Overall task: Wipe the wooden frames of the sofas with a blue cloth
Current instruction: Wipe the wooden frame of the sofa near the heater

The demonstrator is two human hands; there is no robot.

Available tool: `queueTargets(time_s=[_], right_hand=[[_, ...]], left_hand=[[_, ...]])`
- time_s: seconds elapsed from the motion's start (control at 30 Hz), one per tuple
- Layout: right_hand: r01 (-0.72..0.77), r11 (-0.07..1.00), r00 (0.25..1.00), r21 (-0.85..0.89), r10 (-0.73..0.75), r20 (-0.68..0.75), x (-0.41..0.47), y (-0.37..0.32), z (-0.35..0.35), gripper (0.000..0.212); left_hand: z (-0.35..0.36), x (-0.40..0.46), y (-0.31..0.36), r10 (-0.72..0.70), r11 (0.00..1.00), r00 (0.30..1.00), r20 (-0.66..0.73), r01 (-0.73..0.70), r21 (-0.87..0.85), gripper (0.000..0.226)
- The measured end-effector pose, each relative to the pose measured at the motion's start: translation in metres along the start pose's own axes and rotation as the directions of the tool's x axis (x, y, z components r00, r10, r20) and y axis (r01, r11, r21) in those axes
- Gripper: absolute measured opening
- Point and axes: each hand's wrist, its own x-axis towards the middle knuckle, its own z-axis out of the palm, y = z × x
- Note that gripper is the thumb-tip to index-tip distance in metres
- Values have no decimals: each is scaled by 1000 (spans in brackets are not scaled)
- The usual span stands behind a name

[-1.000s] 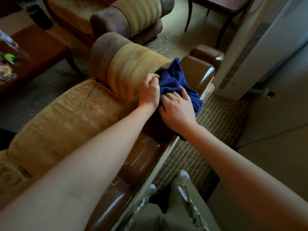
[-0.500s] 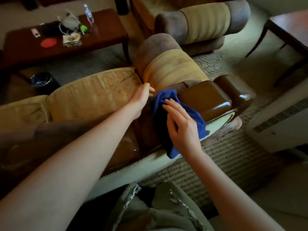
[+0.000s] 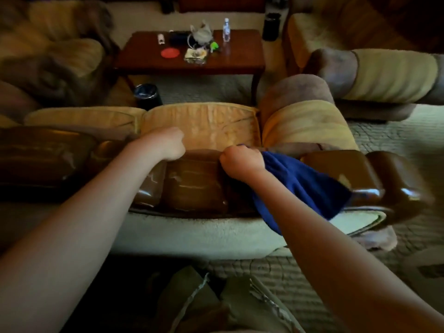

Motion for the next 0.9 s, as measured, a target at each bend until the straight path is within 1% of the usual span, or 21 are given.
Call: queueTargets(time_s=[0.03,0.07,0.13,0.2,0.23,0.27,0.3,0.33,0.37,0.4,0.43,0.47,0.5,0.57,0.6,0.63,0.7,0.77,0.8,0.83,0.9], right_hand=[[-17,995,994,102,6,111,11,-12,0,35],[-10,977,984,213,-29,177,19,-25,2,36],[32,920,971,391,-122,208,28,-48,5,34],[70,883,963,464,-181,199,32,-54,8,33],[87,890,954,448,-204,219,33,-50,8,36],[94,918,945,386,-205,256,35,-41,9,41],[110,960,938,256,-185,292,37,-31,9,50],[122,989,941,78,-141,308,37,-19,9,55],[112,991,950,-78,-83,301,37,-8,9,55],[101,977,960,-188,-46,276,34,0,9,52],[87,971,970,-224,-31,242,30,2,9,50],[89,969,979,-231,-43,200,26,1,9,50],[91,978,987,-188,-64,146,18,-6,8,50],[131,991,991,-35,-130,33,6,-28,13,44],[169,985,986,30,-169,5,2,-43,15,41],[189,977,981,95,-191,13,2,-57,17,40],[162,968,971,192,-191,142,19,-77,20,44],[101,977,931,188,-159,327,43,-82,21,49],[68,985,916,160,-125,380,53,-77,22,52],[40,991,915,130,-88,393,57,-69,22,54],[63,998,947,19,-66,315,46,-53,22,49]], left_hand=[[0,-3,-5,-5,1000,1000,-8,4,-16,29],[0,-6,-10,-6,1000,1000,-11,6,-27,34],[2,-11,-15,-3,999,1000,-31,2,-54,42],[1,-14,-18,3,995,997,-80,-11,-102,48],[0,-15,-19,10,993,994,-109,-23,-117,49],[-1,-15,-21,17,992,991,-130,-33,-126,50],[-1,-16,-22,21,990,989,-149,-41,-135,49],[-1,-17,-24,17,988,986,-165,-42,-148,49],[-1,-17,-25,17,986,984,-179,-46,-158,49],[0,-17,-25,25,986,982,-189,-56,-160,49],[1,-18,-25,38,985,980,-197,-70,-160,50],[2,-18,-25,52,983,978,-204,-86,-163,51],[3,-17,-25,66,980,976,-208,-103,-172,52],[2,-15,-27,86,968,976,-202,-130,-217,53],[1,-13,-28,94,958,976,-196,-142,-249,52],[0,-11,-29,104,949,975,-195,-156,-274,52],[0,-10,-31,116,939,974,-195,-171,-299,54],[1,-9,-33,118,923,971,-206,-184,-338,55],[1,-9,-34,120,913,969,-214,-193,-360,55],[2,-9,-35,123,904,969,-216,-199,-377,54],[0,-8,-37,135,895,968,-210,-210,-394,51]])
